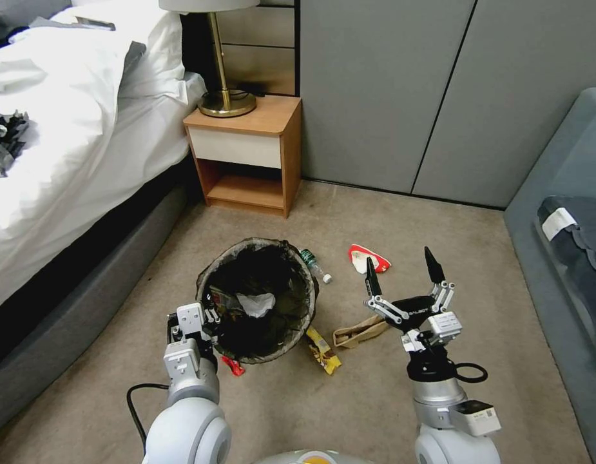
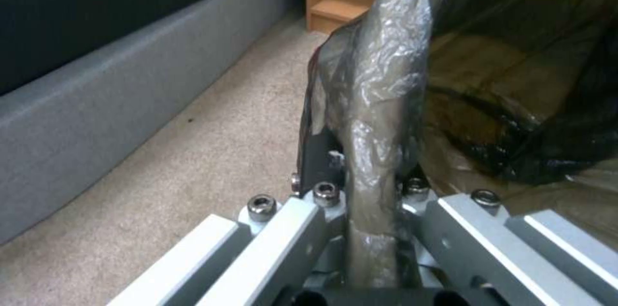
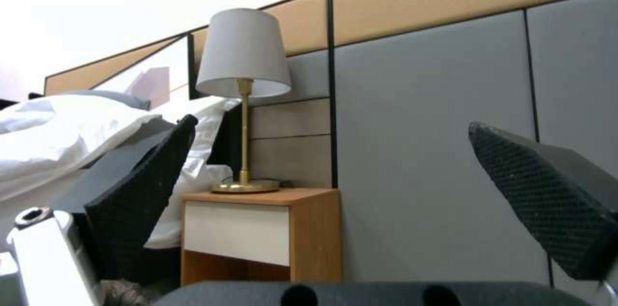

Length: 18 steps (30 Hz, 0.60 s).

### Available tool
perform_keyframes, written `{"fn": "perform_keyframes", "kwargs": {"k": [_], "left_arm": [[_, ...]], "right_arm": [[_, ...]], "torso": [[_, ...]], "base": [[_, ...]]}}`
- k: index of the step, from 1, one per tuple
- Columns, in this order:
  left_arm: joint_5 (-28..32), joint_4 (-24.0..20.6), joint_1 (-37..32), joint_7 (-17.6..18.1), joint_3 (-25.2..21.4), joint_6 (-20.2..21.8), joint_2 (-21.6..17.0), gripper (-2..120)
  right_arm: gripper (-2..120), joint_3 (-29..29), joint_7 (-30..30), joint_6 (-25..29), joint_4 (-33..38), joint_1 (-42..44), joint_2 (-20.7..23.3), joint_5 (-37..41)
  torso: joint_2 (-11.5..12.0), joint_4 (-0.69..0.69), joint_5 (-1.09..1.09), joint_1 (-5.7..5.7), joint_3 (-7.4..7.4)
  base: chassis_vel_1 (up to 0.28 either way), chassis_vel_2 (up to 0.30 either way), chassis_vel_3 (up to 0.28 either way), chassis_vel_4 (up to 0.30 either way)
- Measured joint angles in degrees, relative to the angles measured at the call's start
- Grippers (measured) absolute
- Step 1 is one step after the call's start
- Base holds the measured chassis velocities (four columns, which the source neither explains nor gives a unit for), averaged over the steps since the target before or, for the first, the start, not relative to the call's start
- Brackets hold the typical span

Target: Pick up the trash bin, then pick up the garbage from the floor and place it into the trash bin.

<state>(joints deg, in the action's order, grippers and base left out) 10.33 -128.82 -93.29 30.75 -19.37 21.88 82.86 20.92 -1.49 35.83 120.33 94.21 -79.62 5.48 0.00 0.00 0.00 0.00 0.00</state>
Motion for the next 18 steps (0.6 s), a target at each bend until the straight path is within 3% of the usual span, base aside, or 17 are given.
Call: {"fn": "perform_keyframes", "kwargs": {"k": [9,13,16,17,18], "left_arm": [[0.0,-0.08,-0.06,-0.01,0.14,0.0,-0.29,0],[0.03,-0.2,-0.11,-0.02,0.18,0.0,-0.71,0],[0.07,-0.29,-0.12,-0.05,0.22,0.0,-1.11,0],[0.07,-0.29,-0.12,-0.05,0.22,0.0,-1.11,0],[0.08,-0.3,-0.1,-0.07,0.23,0.0,-1.16,0]], "right_arm": [[100,0.74,-1.57,-0.68,0.02,-0.62,1.33,-0.44],[100,3.96,-8.76,-1.88,-0.65,-2.96,3.49,0.98],[100,6.9,-19.08,-3.74,-4.48,-7.03,8.46,3.12],[100,6.9,-19.08,-3.74,-4.48,-7.03,8.46,3.12],[100,6.79,-22.57,-4.34,-7.03,-8.58,11.52,3.45]], "torso": [[0.0,0.0,0.0,0.0,0.0],[0.0,0.0,0.0,0.0,0.0],[0.0,0.0,-0.01,0.0,0.0],[0.0,0.0,-0.01,0.0,0.0],[0.0,0.01,-0.01,0.0,0.0]], "base": [[0.0,0.0,0.0,0.0],[0.0,0.0,0.0,0.0],[0.0,0.0,0.0,0.0],[0.0,0.0,0.0,0.0],[0.0,0.0,0.0,0.0]]}}
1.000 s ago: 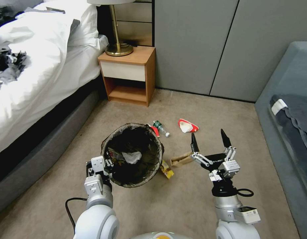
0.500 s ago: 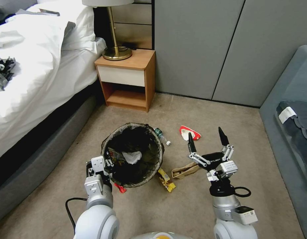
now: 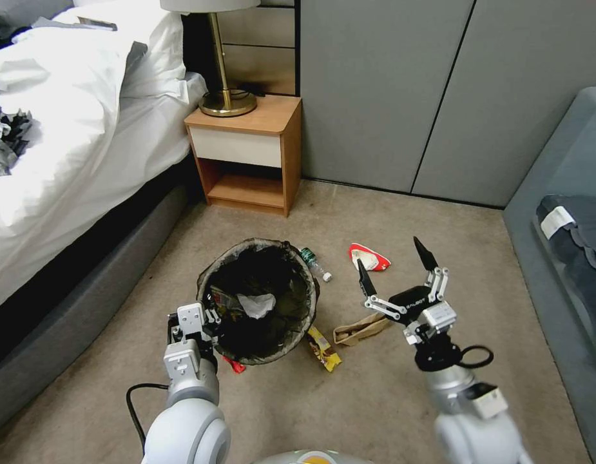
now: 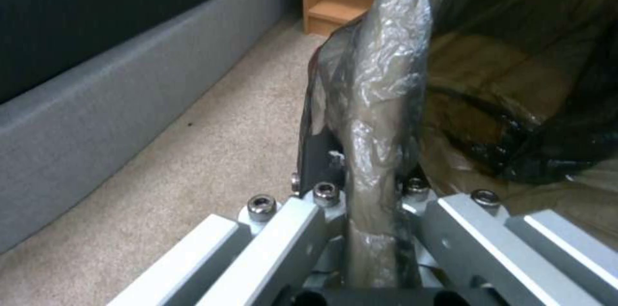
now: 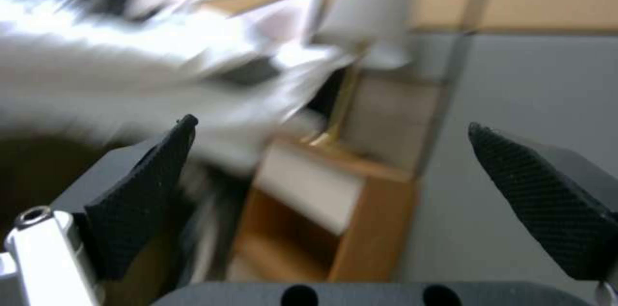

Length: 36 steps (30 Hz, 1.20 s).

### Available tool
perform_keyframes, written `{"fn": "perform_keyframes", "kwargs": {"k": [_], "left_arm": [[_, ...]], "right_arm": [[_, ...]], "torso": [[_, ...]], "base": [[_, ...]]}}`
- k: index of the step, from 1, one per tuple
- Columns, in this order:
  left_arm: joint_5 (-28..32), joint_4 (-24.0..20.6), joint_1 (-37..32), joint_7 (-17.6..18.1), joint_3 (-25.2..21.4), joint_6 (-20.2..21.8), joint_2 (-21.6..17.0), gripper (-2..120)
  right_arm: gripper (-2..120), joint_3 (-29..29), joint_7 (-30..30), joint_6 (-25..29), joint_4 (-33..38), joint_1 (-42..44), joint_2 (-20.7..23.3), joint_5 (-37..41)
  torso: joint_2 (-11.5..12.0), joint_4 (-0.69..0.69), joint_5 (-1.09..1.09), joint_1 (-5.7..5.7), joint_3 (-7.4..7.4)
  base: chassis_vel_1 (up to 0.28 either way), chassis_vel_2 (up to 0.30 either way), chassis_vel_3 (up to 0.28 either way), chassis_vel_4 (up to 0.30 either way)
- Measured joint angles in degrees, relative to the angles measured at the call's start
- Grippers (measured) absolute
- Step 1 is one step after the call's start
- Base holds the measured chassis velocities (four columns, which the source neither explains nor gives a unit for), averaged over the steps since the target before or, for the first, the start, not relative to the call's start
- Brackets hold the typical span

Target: Pick up the trash bin, then pick up the garbage from the floor and place it into the trash bin.

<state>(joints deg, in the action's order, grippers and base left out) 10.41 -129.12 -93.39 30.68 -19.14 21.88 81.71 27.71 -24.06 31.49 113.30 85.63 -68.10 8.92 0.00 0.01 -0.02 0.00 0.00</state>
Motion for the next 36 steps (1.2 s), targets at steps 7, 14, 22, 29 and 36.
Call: {"fn": "perform_keyframes", "kwargs": {"k": [7,14,22,29,36], "left_arm": [[0.0,-0.04,0.05,-0.02,0.02,0.0,0.03,0],[-0.34,0.08,-0.04,-0.03,0.05,-0.02,0.34,0],[-0.73,0.42,-0.02,-0.06,0.28,-0.03,0.71,0],[-1.34,0.93,-0.13,-0.08,0.62,-0.09,1.17,0],[-1.54,1.09,-0.25,-0.12,0.69,-0.16,1.2,0]], "right_arm": [[100,-4.35,-8.88,-0.76,-9.46,-4.31,9.3,-1.65],[100,-6.85,-18.59,0.17,-20.35,-9.34,12.69,-6.17],[100,-7.98,-23.38,3.7,-32.75,-16.25,11.81,-13.21],[100,-8.11,-19.69,6.2,-42.78,-22.93,8.33,-22.12],[100,-8.57,-16.93,6.68,-48.71,-26.31,6.13,-24.86]], "torso": [[0.0,0.0,0.0,0.0,0.0],[0.0,-0.01,0.01,0.0,0.0],[0.0,-0.02,0.01,0.0,0.0],[0.0,-0.01,0.02,0.0,0.0],[0.0,0.0,0.02,0.0,0.0]], "base": [[0.0,0.0,0.0,0.0],[0.0,0.0,0.0,0.0],[0.0,0.0,0.0,0.0],[0.0,0.0,0.0,0.0],[0.0,0.0,0.0,0.0]]}}
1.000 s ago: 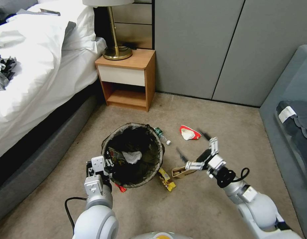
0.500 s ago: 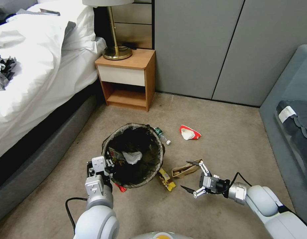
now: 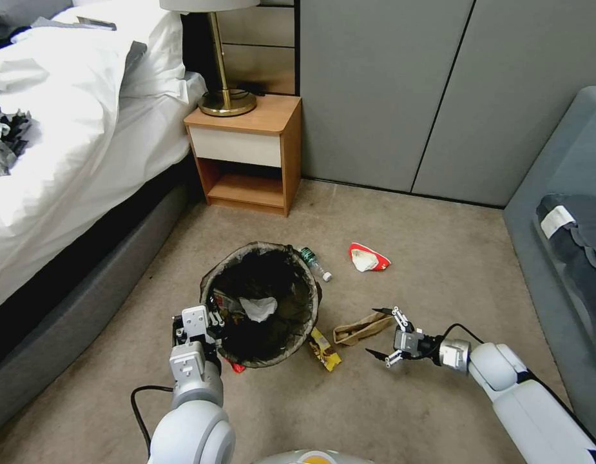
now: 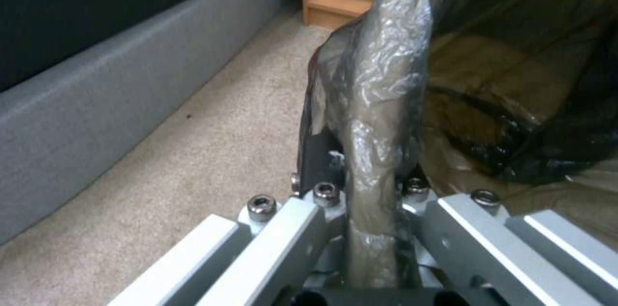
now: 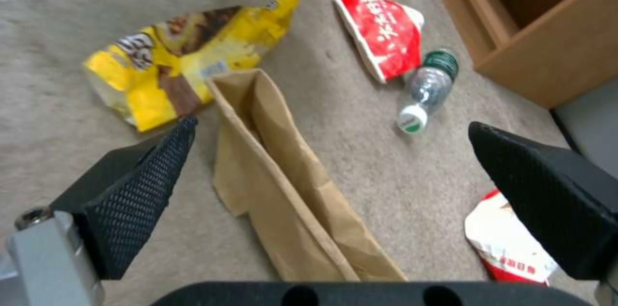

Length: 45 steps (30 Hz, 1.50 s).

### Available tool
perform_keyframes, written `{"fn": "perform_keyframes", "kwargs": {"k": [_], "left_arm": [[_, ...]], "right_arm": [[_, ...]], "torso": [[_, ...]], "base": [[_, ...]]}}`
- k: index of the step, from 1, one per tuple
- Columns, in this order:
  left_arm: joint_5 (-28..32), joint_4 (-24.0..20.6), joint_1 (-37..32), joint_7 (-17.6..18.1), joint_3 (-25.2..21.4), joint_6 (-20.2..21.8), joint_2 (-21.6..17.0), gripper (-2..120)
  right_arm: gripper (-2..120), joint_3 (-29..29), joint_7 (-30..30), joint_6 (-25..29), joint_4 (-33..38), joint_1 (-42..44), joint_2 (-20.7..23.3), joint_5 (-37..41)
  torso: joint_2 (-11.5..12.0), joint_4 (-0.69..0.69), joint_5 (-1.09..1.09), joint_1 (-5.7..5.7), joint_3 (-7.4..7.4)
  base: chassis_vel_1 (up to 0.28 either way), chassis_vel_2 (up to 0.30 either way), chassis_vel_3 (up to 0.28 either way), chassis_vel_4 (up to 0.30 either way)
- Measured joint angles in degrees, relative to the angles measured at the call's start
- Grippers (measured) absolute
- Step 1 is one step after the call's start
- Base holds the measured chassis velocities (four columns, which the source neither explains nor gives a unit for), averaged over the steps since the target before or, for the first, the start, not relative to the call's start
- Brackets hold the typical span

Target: Pick up the trash bin, then pick up the garbage from the floor and place it into the trash bin.

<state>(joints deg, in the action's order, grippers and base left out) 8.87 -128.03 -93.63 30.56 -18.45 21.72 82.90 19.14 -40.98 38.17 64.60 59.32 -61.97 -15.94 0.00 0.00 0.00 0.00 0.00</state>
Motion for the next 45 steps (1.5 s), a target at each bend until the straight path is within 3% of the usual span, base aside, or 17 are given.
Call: {"fn": "perform_keyframes", "kwargs": {"k": [20,24,34,35,38,40,45], "left_arm": [[-0.35,0.15,-0.28,-0.04,0.06,-0.19,0.13,0],[-0.42,0.04,-0.42,-0.05,-0.03,-0.21,0.13,0],[-0.85,-0.01,-0.95,-0.07,-0.03,-0.5,0.31,0],[-0.85,-0.01,-0.95,-0.07,-0.03,-0.5,0.31,0],[-0.88,-0.02,-1.14,-0.09,-0.08,-0.54,0.23,0],[-0.87,-0.01,-1.15,-0.09,-0.09,-0.54,0.22,0],[-0.88,-0.01,-1.24,-0.11,-0.03,-0.54,0.03,0]], "right_arm": [[100,-0.8,1.64,0.4,-12.18,-4.51,-4.76,-0.35],[95,-0.61,1.91,0.98,-15.69,-5.67,-5.98,-1.1],[56,-0.05,2.02,2.36,-24.86,-9.5,-7.17,-1.07],[56,-0.05,2.02,2.36,-24.86,-9.5,-7.17,-1.07],[41,-0.02,2.02,2.58,-26.31,-10.29,-7.09,-1.0],[39,-0.02,2.02,2.59,-26.35,-10.31,-7.08,-1.0],[16,-0.18,1.96,2.7,-26.61,-10.19,-7.17,-0.76]], "torso": [[0.0,0.0,0.0,0.0,-0.01],[0.0,0.0,0.0,0.0,-0.01],[0.0,0.0,0.0,0.0,-0.01],[0.0,0.0,0.0,0.0,-0.01],[0.0,0.0,0.0,0.0,-0.01],[0.0,0.0,0.01,0.0,-0.01],[0.0,0.0,0.0,0.0,0.0]], "base": [[0.0,0.0,0.0,0.0],[0.0,0.0,0.0,0.0],[0.0,0.0,0.0,0.0],[0.0,0.0,0.0,0.0],[0.0,0.0,0.0,0.0],[0.0,0.0,0.0,0.0],[0.0,0.0,0.0,0.0]]}}
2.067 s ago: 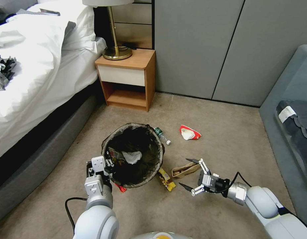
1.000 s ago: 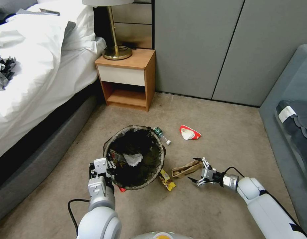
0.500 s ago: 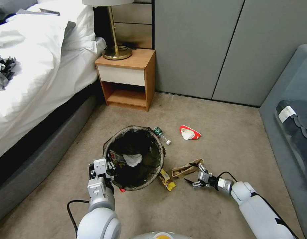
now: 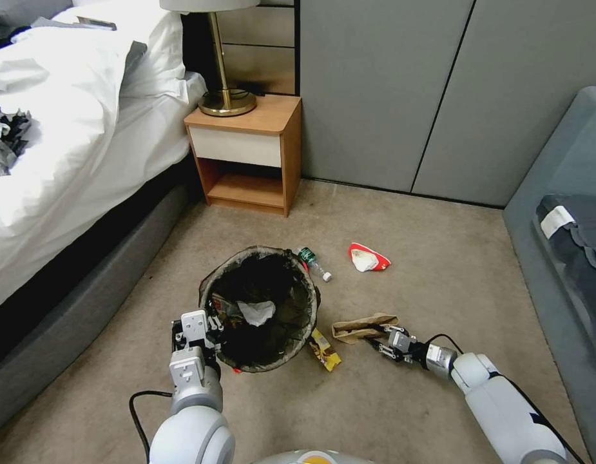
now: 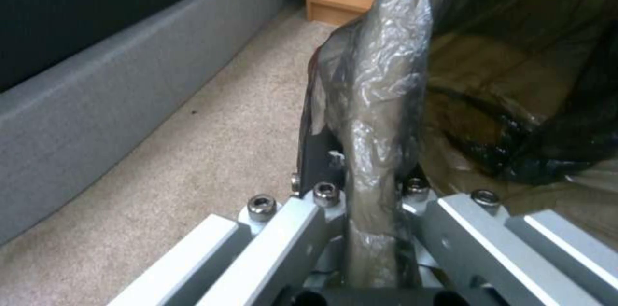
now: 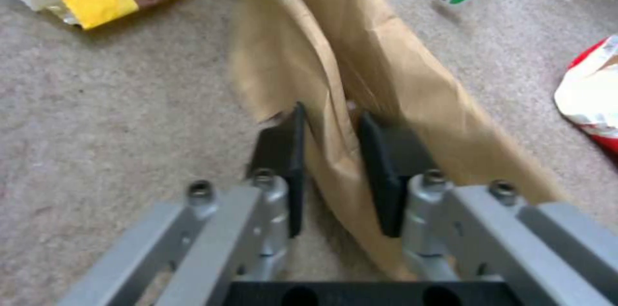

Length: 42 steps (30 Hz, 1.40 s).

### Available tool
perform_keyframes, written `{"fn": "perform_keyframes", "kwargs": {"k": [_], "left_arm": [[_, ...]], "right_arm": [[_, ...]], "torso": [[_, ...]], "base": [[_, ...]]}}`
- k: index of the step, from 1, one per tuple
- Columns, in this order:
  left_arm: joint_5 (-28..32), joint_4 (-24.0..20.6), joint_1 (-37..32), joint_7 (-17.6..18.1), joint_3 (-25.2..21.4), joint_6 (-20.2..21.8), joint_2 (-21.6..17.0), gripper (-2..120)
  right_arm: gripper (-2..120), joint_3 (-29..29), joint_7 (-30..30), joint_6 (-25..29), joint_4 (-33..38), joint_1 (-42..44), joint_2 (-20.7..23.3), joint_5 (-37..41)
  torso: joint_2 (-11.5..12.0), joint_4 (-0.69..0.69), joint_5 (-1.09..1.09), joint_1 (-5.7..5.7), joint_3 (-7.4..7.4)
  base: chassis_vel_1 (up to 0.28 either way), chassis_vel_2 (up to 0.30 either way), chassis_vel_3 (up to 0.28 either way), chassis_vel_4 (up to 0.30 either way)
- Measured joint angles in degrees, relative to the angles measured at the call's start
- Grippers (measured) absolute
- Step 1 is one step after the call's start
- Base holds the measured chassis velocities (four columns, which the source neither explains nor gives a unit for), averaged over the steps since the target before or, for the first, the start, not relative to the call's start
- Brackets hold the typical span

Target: Pick up the trash bin, then pick up the garbage from the floor and place it into the trash bin.

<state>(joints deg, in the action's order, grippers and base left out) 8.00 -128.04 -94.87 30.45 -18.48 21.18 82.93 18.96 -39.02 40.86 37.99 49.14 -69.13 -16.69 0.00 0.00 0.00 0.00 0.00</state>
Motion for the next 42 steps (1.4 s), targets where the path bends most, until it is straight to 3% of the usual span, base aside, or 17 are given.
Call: {"fn": "perform_keyframes", "kwargs": {"k": [5,18,24,27,31,36,38,39,41,42], "left_arm": [[0.09,0.0,0.0,-0.01,-0.03,-0.01,-0.13,0],[0.29,0.25,0.49,-0.01,0.01,-0.31,0.06,0],[0.65,0.49,0.89,0.0,-0.29,-0.35,-0.01,0],[0.9,0.75,1.15,0.02,-0.35,-0.35,-0.07,0],[1.21,0.95,1.47,0.07,-0.39,-0.3,-0.27,0],[1.26,0.95,1.43,0.1,-0.33,-0.23,-0.32,0],[1.24,0.98,1.38,0.12,-0.28,-0.23,-0.37,0],[1.24,0.98,1.38,0.12,-0.28,-0.23,-0.37,0],[1.2,1.24,1.43,0.13,-0.26,-0.23,-0.48,0],[1.2,1.24,1.43,0.13,-0.26,-0.23,-0.48,0]], "right_arm": [[0,-0.12,-0.15,0.06,0.12,0.38,-0.06,0.17],[0,-0.02,-0.95,0.12,1.48,1.19,-0.17,2.01],[0,0.45,1.55,0.22,5.52,3.26,-0.54,9.75],[0,1.12,5.5,0.14,9.95,5.16,-0.99,14.14],[0,2.71,15.14,-0.94,17.15,8.27,-1.86,20.75],[0,3.75,19.69,-2.06,25.47,10.94,-1.57,27.49],[0,4.65,21.55,-3.89,36.26,14.0,-0.52,33.15],[0,4.65,21.55,-3.89,36.26,14.0,-0.52,33.15],[0,5.18,21.98,-5.92,46.08,17.09,0.69,37.69],[0,5.18,21.98,-5.92,46.08,17.09,0.69,37.69]], "torso": [[0.0,0.0,-0.01,0.0,0.0],[0.0,-0.01,0.0,0.0,0.0],[0.0,0.0,0.0,0.0,0.0],[0.0,0.01,0.01,0.0,0.0],[0.0,0.0,0.0,-0.01,0.0],[0.0,-0.01,-0.02,0.0,0.0],[0.0,0.0,0.01,0.0,0.0],[0.0,0.0,0.01,0.0,0.0],[0.0,-0.01,0.01,0.0,0.0],[0.0,-0.01,0.01,0.0,0.0]], "base": [[0.0,0.0,0.0,0.0],[0.0,0.0,0.0,0.0],[0.0,0.0,0.0,0.0],[0.0,0.0,0.0,0.0],[0.0,0.0,0.0,0.0],[0.0,0.0,0.0,0.0],[0.0,0.0,0.0,0.0],[0.0,0.0,0.0,0.0],[0.0,0.0,0.0,0.0],[0.0,0.0,0.0,0.0]]}}
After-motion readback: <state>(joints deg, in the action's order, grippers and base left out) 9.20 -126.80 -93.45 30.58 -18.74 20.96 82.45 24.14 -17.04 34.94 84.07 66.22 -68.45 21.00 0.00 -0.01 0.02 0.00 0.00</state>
